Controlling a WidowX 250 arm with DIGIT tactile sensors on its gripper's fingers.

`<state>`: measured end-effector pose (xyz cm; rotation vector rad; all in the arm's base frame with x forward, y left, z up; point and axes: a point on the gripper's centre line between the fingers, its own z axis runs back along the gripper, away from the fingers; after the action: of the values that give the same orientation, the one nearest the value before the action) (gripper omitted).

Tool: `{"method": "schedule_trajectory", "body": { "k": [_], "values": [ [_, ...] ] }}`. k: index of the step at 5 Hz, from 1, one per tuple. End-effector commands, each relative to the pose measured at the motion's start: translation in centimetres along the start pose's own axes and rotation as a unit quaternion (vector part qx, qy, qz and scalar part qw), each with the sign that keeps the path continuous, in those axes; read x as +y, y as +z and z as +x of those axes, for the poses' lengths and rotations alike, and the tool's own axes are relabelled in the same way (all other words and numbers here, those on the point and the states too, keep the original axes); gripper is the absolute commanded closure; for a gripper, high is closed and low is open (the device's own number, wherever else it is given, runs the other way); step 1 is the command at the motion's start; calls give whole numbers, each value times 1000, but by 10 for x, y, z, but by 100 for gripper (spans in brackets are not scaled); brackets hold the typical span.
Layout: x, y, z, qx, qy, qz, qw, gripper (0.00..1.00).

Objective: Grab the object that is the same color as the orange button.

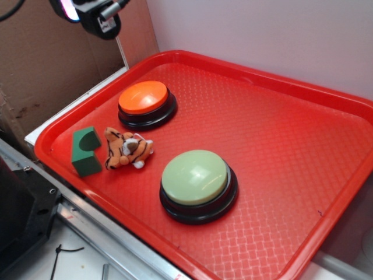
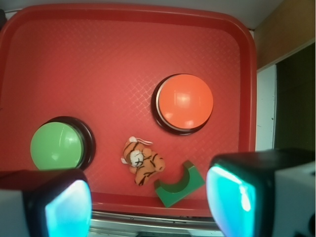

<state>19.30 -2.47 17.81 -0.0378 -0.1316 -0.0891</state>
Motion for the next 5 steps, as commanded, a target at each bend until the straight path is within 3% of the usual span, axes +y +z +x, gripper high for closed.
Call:
{"method": "schedule_trajectory", "body": {
  "k": [1,5],
  "values": [
    [0,0,0,0,0,0,1000,0],
    [-11,-86,-25,9,-182,9,983,0]
  ]
}}
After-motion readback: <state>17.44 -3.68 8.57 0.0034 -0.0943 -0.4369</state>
